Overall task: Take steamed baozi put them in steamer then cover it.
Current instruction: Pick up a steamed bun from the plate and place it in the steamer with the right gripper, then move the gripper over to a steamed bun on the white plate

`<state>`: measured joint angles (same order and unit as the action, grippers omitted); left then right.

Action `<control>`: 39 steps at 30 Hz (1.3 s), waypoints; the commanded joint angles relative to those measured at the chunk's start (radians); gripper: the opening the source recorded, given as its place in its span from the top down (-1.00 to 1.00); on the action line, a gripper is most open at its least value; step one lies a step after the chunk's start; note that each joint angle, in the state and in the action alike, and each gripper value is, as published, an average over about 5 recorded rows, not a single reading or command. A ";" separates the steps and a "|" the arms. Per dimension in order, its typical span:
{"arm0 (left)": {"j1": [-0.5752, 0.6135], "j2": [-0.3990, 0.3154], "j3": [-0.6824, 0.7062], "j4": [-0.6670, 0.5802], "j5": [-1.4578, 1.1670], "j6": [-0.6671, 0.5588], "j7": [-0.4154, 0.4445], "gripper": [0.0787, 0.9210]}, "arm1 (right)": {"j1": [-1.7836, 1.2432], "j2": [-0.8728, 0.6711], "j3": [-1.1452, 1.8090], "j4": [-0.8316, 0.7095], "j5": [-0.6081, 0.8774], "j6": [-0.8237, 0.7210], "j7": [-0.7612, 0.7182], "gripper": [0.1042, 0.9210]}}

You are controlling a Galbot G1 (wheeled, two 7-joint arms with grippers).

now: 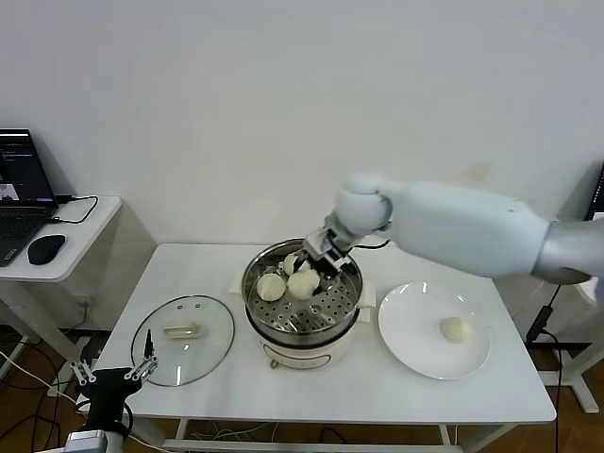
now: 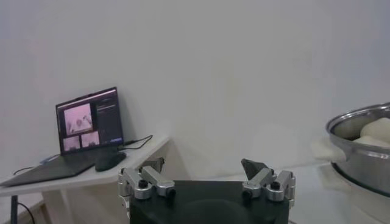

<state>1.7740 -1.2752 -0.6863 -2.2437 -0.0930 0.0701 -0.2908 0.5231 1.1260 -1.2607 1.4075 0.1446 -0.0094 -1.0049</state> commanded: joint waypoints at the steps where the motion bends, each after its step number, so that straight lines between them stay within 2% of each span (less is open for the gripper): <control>1: -0.004 -0.007 -0.002 0.000 0.000 -0.005 -0.001 -0.77 | -0.034 0.097 -0.048 -0.042 -0.173 0.239 0.004 -0.30; 7: -0.003 -0.012 -0.002 0.005 0.001 -0.013 -0.003 -0.77 | -0.052 0.101 -0.049 -0.051 -0.223 0.291 0.010 -0.31; 18: 0.000 -0.016 0.000 0.006 0.002 -0.016 -0.004 -0.77 | -0.039 0.095 -0.054 -0.038 -0.230 0.309 0.001 -0.33; 26: -0.009 -0.008 0.001 0.005 0.001 -0.016 -0.003 -0.77 | 0.006 0.059 -0.048 -0.008 -0.202 0.307 0.005 -0.71; 28: -0.011 -0.002 -0.002 0.005 -0.001 -0.016 -0.003 -0.77 | 0.024 0.036 -0.037 0.005 -0.189 0.295 0.000 -0.74; 32: -0.013 0.011 -0.011 0.006 -0.008 -0.014 -0.002 -0.77 | 0.057 -0.039 0.005 0.022 -0.159 0.217 -0.020 -0.76; 39: -0.021 0.027 -0.014 0.005 -0.013 -0.012 0.001 -0.77 | 0.086 -0.245 0.071 0.095 -0.105 -0.050 -0.077 -0.76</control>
<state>1.7555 -1.2584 -0.7009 -2.2392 -0.1053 0.0567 -0.2914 0.5707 1.0786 -1.2503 1.4372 -0.0118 0.1687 -1.0347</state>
